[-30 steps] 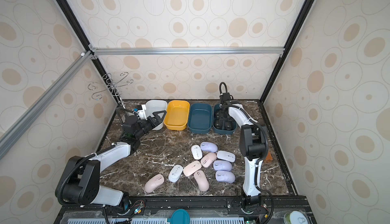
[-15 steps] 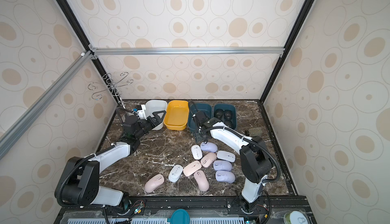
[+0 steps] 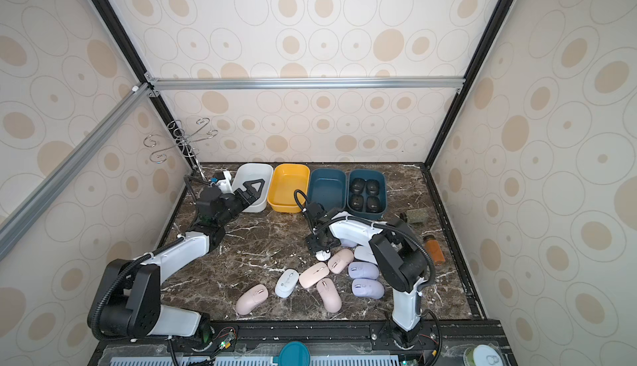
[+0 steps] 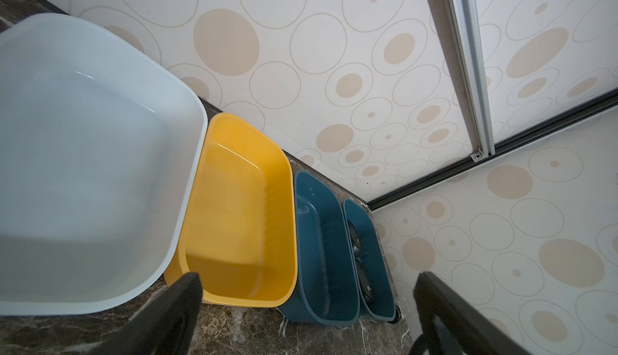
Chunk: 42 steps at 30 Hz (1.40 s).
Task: Place the mice by color into the storage box
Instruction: Pick up the mouse from the center of the board.
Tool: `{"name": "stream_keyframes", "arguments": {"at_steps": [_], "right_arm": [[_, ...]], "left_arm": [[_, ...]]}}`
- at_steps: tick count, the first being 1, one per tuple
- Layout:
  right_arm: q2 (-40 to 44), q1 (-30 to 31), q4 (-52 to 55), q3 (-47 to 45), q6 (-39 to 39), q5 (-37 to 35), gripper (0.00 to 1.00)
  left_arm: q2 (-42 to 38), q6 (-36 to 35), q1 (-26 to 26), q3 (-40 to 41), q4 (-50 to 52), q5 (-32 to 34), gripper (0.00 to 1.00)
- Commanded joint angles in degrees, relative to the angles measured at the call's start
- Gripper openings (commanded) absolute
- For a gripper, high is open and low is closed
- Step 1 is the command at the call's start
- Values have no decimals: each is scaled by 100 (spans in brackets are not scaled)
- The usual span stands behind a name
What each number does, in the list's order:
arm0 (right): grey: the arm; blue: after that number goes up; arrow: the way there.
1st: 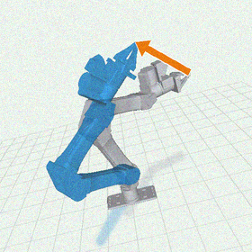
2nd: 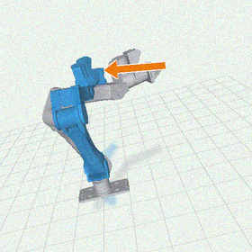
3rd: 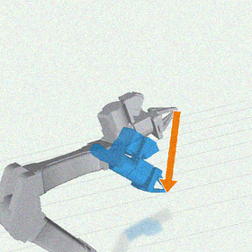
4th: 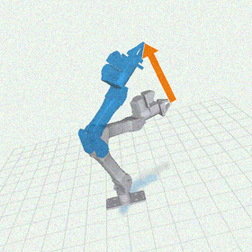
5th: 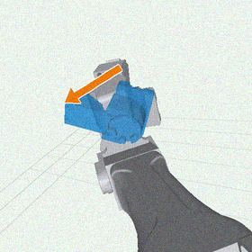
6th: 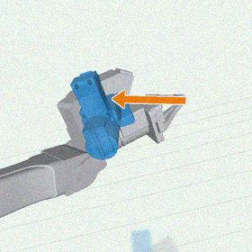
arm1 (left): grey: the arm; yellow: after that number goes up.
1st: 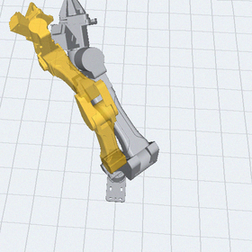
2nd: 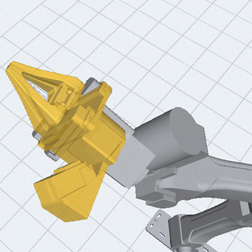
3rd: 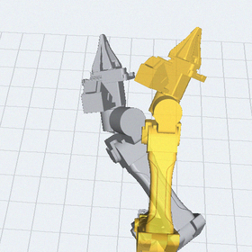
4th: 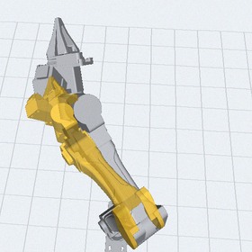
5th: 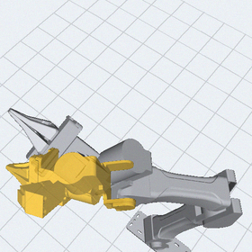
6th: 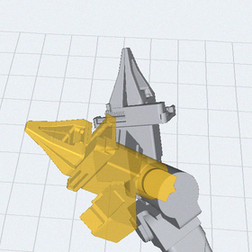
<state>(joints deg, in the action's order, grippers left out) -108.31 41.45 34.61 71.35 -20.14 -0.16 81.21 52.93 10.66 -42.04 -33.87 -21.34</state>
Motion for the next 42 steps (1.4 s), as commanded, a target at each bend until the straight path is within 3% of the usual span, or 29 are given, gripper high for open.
{"name": "stream_keyframes", "arguments": {"at_steps": [1,7,12,19,26,34,42], "right_arm": [[-185,70,15,136,13,5,70],[-407,331,-84,549,230,-193,55],[-752,636,-114,960,543,-21,54],[-1069,937,21,1200,775,55,64],[-690,951,126,799,714,-94,82],[-363,917,441,356,770,-884,80],[-415,589,582,601,711,-1335,78]], "left_arm": [[-135,27,-20,-156,-127,-39,100],[-153,35,-33,-154,-199,-97,100],[-181,28,-116,-137,-221,-71,100],[-203,47,-169,-107,-268,-67,100],[-197,51,-200,-102,-277,-76,100],[-166,94,-204,-86,-361,-132,100],[-171,100,-204,-73,-437,-168,100]]}}
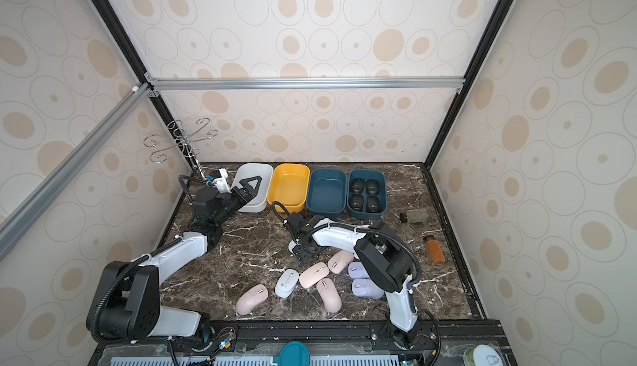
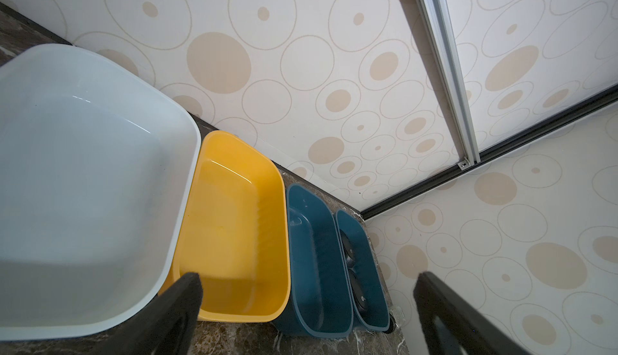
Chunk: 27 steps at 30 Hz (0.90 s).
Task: Place the mice by color into the storage box
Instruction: Pick up the mouse from the center of the board.
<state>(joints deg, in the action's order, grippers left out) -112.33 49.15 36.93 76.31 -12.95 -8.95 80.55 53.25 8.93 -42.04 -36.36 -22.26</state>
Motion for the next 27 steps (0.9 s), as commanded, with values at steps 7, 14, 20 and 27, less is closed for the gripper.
{"name": "stream_keyframes", "arguments": {"at_steps": [7,14,20,27], "right_arm": [[-115,-552,481,484,-113,-918,78],[-127,-289,407,1036,-423,-928,81],[-772,-128,390,1738,-810,-1268,92],[-1344,51,504,2286,-1169,-1674,94]], "left_arm": [[-110,75,-32,-73,-196,-81,100],[-142,15,-32,-82,-144,-30,100],[-134,19,-30,-76,-152,-41,100],[-117,97,-32,-59,-205,-80,100]]}}
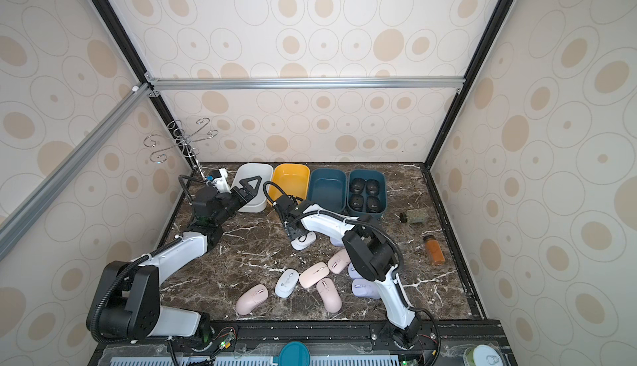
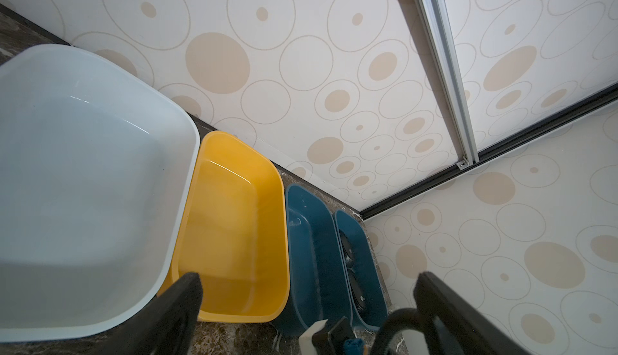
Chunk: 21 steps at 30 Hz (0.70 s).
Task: Place the mice by color into the storage box
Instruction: Pick up the mouse from the center of the board.
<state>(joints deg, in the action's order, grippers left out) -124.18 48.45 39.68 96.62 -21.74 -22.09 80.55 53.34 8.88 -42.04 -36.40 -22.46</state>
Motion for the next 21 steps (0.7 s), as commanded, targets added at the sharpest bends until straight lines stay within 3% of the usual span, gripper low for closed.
{"name": "stream_keyframes", "arguments": {"at_steps": [1,7,15,18,21], "right_arm": [[-218,138,279,303,-309,-429,95],[-62,219,301,-78,-262,-570,94],[790,217,62,-1284,-204,-127,92],[1097,150,-64,-1572,-81,366,92],[1237,-65,-180,-1696,-134,1374,88]], "left_arm": [[-115,89,-27,-59,-201,-57,100],[-106,99,-27,-51,-221,-74,100],[-74,106,-27,-44,-247,-77,100],[-63,115,-27,-24,-285,-81,100],[-35,133,-19,-32,-290,-109,100]]}}
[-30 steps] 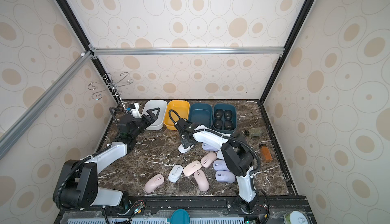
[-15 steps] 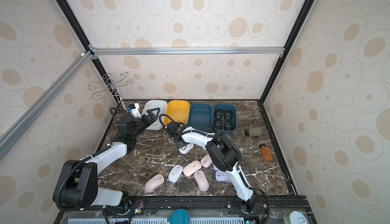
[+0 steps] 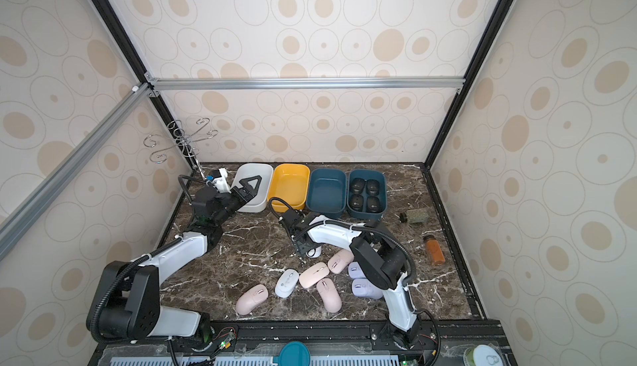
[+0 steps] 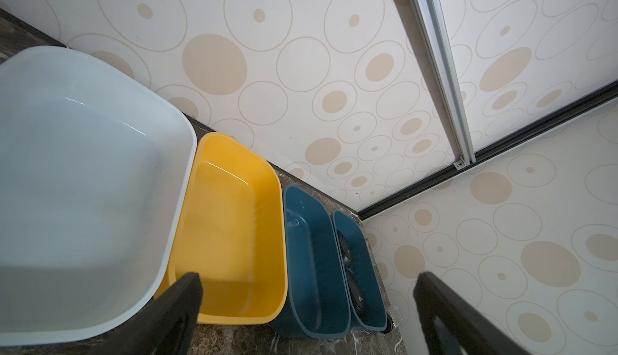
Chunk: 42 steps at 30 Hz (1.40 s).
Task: Place the mice by color into the storage box
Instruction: Pick up the mouse from the center of the board.
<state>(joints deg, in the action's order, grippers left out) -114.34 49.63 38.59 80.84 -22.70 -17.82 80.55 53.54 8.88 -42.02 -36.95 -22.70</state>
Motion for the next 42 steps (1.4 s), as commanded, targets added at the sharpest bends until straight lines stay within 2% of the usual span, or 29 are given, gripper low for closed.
{"name": "stream_keyframes", "arguments": {"at_steps": [1,5,12,20,25,30,35,42], "right_arm": [[261,-243,-79,-109,-87,1204,86],[222,-321,-48,-119,-355,1527,80],[193,-366,-41,-272,-735,1269,73],[199,-481,-22,-341,-775,1265,75],[275,-498,-114,-502,-855,1435,67],[406,-500,-168,-541,-797,1276,60],[755,-498,-193,-484,-688,956,59],[1010,-539,-44,45,-487,418,58]], "left_arm": [[-30,113,-16,-48,-236,-85,100],[6,122,-10,-60,-234,-149,100],[51,120,34,-97,-210,-215,100],[43,131,51,-96,-240,-233,100],[48,123,52,-96,-243,-240,100],[57,114,52,-100,-234,-231,100],[48,114,60,-104,-226,-229,100],[53,105,55,-105,-225,-229,100]]}}
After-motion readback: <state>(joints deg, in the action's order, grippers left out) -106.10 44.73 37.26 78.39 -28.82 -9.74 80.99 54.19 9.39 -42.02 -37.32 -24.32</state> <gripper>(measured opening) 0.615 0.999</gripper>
